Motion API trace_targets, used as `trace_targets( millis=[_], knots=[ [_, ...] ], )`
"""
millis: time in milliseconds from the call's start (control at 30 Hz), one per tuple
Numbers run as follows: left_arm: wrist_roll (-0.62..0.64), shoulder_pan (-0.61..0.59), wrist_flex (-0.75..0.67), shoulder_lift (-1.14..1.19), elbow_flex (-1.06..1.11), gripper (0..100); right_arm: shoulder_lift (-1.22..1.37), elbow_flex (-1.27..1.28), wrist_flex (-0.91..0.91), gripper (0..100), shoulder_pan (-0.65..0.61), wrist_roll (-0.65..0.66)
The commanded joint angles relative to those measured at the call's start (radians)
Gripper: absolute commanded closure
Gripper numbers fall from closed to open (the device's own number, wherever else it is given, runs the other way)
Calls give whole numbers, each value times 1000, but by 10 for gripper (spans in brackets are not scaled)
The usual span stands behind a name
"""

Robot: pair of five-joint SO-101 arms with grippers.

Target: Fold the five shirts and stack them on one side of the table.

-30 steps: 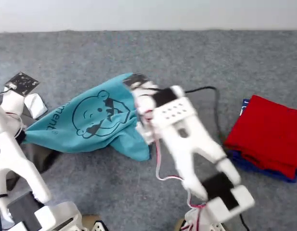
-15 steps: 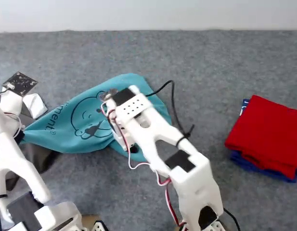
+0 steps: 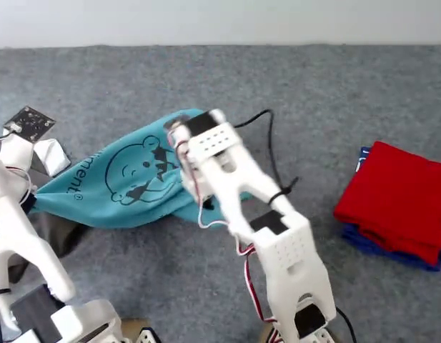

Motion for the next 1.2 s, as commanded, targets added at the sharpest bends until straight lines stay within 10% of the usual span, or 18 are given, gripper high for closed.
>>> trace_targets(
  millis=[0, 633, 1167],
  knots=[
    [80, -9, -2, -40, -120, 985, -153, -43, 42, 989, 77, 69],
    [32, -23, 176, -147, -461, 985, -682, 74, 45, 990, 202, 476],
    [-325, 25, 44, -535, 213, 985, -860, 582, -88, 989, 174, 677]
  ],
)
